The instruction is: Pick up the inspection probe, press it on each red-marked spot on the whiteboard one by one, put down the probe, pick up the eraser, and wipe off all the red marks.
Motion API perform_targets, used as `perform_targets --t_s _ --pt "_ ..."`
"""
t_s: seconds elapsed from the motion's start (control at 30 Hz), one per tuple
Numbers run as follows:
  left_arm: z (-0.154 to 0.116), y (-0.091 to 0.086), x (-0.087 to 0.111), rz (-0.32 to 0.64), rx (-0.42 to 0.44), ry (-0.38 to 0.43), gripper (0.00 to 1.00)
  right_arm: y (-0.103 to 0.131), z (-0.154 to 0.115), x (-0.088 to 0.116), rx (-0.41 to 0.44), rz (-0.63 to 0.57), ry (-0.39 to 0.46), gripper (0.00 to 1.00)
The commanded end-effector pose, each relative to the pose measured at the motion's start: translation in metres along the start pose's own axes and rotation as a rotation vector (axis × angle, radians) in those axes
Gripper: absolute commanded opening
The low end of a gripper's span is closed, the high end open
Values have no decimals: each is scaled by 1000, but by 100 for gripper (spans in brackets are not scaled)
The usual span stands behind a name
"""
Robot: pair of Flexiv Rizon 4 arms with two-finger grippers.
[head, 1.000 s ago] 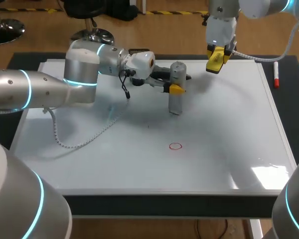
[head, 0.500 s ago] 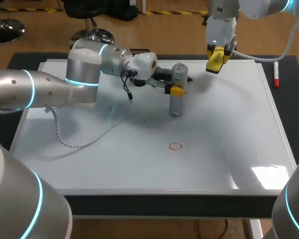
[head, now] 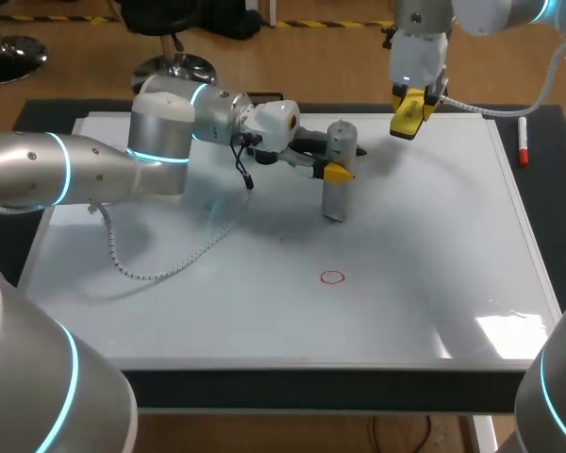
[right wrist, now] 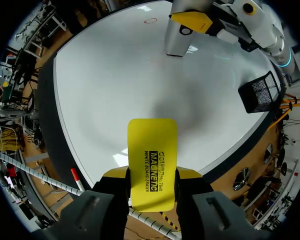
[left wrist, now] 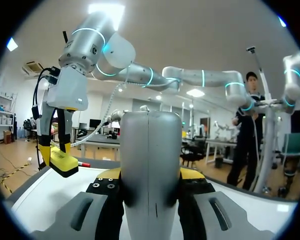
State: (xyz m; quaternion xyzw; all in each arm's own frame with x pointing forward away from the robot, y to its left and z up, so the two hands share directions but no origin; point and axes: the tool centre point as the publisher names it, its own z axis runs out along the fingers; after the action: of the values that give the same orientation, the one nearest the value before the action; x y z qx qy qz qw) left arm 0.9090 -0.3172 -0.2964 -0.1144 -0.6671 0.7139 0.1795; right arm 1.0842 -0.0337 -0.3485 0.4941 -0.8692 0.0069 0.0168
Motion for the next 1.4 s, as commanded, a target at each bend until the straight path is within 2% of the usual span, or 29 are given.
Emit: perform_targets --t_s 0.03,1.4 --pt "0 2 -2 -1 1 5 0 -1 -2 1 1 -2 4 0" --pt "-2 10 0 -12 -15 4 0 -1 -2 1 1 -2 4 0"
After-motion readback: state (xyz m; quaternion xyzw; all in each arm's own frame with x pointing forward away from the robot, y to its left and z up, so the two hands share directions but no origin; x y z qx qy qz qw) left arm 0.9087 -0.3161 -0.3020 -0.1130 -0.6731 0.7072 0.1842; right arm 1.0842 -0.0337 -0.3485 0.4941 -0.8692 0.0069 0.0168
